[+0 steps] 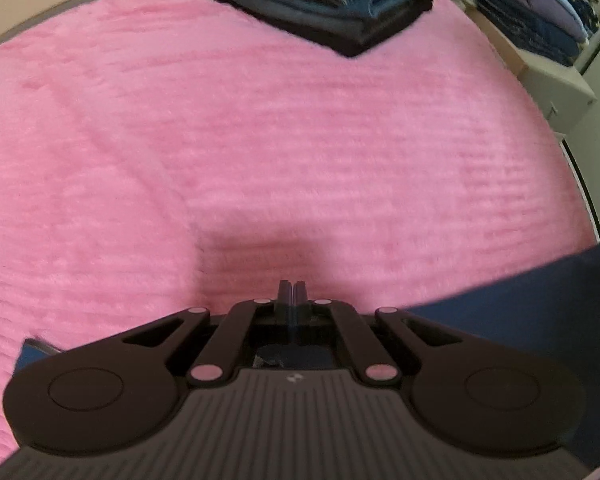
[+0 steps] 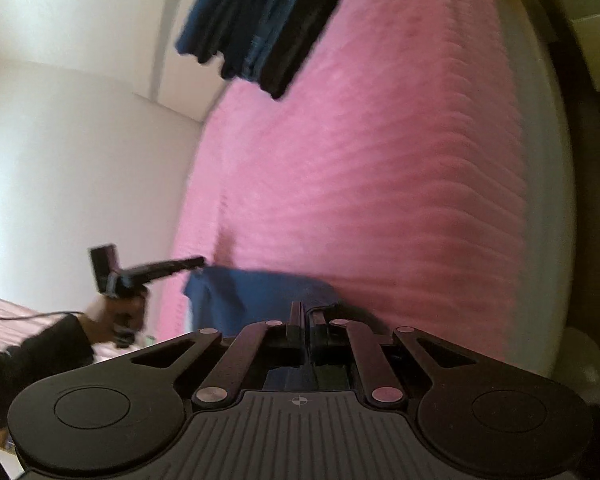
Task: Fold clothes
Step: 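Release the folded navy top with both grippers and lift away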
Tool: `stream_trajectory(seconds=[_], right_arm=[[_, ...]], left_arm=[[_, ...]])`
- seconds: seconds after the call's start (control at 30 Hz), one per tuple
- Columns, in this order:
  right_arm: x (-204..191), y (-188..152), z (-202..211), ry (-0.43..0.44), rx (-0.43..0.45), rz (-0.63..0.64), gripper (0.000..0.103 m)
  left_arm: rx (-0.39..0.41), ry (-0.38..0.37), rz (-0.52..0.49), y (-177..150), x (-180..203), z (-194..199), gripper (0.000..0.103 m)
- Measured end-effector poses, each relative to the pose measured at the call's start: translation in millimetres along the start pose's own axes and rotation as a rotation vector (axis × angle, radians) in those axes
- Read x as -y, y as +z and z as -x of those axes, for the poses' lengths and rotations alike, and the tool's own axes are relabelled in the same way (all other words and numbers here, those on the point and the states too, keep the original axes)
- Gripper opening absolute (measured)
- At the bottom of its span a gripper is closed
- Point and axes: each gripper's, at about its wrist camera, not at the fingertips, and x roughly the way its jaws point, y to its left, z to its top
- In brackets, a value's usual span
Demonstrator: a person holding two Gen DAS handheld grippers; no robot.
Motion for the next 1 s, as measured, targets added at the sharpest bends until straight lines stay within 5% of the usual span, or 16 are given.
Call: stream_trajectory(seconds=[0.27,0.33,0.4,0.63,0.67,0.73,0.8,0.87,1.0], right_arm=[[2,7,18,-0.227,0.034,0.04,0.007],[-16,11,13,-0.221,0.024,0.135,0.018],[-36,16,4,-0.203,0.01,0.239,0.076],[-74,13,-64,-0.197,-0.209,0.645,0.076],[-76,10,-74,-0.213,-0.254,0.716,0.074],[-81,3,-95,-0.246,-0.342,0.855,0.045],[-78,0,-113,-0.28,-0.418,0.911,0.016],[-73,10,-115,-0.261,-0.443,0.853,0.002],[-69,31,-99,-0.35,-0.323,0.813,0.0]], left_arm=[[-0.006,0.039,0.136,-19,-31,20,0.006],[0.003,0.013,0.157,-22,-37,27,0.013],[-0.014,-0.011,0.142,-24,-35,25,0.022],[-0.055,-0.091,0.101,-20,-19,-11,0.023],[-0.071,-0.1,0.097,-19,-17,-17,0.02],[-0.096,-0.115,0.081,-18,-14,-28,0.0],[-0.075,-0.121,0.066,-14,-11,-28,0.0],[-0.016,-0.122,0.08,-8,-13,-21,0.0],[0.022,-0.1,0.117,-6,-21,-12,0.0]])
